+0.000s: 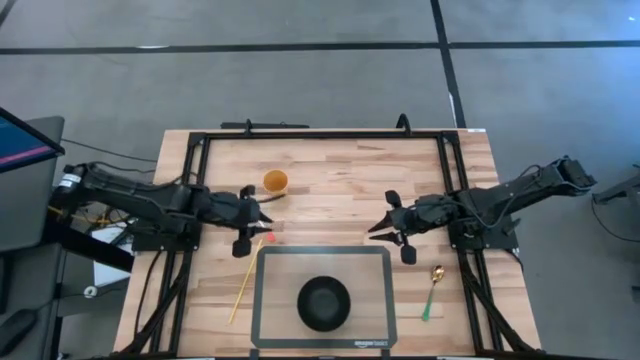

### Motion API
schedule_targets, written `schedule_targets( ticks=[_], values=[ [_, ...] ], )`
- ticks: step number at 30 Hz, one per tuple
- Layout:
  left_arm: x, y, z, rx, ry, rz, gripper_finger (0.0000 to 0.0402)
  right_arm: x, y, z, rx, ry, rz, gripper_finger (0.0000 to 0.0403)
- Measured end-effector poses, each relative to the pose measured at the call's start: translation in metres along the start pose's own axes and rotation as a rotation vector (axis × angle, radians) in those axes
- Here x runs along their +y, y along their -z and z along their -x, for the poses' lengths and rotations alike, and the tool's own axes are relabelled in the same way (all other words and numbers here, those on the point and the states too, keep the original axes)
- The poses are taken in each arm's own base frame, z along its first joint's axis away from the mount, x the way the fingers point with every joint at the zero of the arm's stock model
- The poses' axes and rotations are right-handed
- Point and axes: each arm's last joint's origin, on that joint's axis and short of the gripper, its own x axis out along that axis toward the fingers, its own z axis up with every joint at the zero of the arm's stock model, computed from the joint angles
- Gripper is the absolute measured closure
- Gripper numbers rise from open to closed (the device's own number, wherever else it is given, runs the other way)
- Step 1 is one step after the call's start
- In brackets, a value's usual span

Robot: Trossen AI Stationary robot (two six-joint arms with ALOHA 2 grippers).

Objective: Pick & Place Utensil
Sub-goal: Put the white orange fork into the black bowl on the transparent mat

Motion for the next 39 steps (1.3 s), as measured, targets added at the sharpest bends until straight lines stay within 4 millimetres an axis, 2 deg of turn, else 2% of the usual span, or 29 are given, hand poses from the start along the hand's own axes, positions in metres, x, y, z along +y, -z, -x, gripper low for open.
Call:
schedule_targets(
  ticks=[5, 12, 14, 20, 29, 33, 39],
  values=[
    [-0.001, 0.026, -0.015, 0.234, -0.027, -0.03, 0.0282, 0.0, -0.001, 0.0, -0.007, 0.0, -0.001, 0.0329],
    [0.008, 0.065, -0.045, 0.457, -0.092, -0.016, 0.0273, 0.0, -0.003, 0.0, -0.036, -0.001, 0.027, 0.0329],
    [0.012, 0.071, -0.054, 0.492, -0.119, -0.021, 0.0272, 0.0, -0.004, 0.0, -0.046, 0.0, 0.029, 0.0329],
    [0.022, 0.081, -0.073, 0.586, -0.175, -0.109, 0.0272, -0.003, -0.008, 0.0, -0.084, 0.013, 0.044, 0.0329],
    [0.038, 0.095, -0.092, 0.697, -0.207, -0.08, 0.0272, -0.007, -0.008, 0.0, -0.083, 0.031, 0.071, 0.0329],
    [0.04, 0.094, -0.092, 0.679, -0.207, -0.098, 0.0272, -0.008, -0.008, 0.0, -0.082, 0.039, 0.067, 0.0329],
    [0.038, 0.085, -0.081, 0.605, -0.201, -0.127, 0.0272, -0.008, -0.008, 0.0, -0.079, 0.036, 0.068, 0.0329]
  ],
)
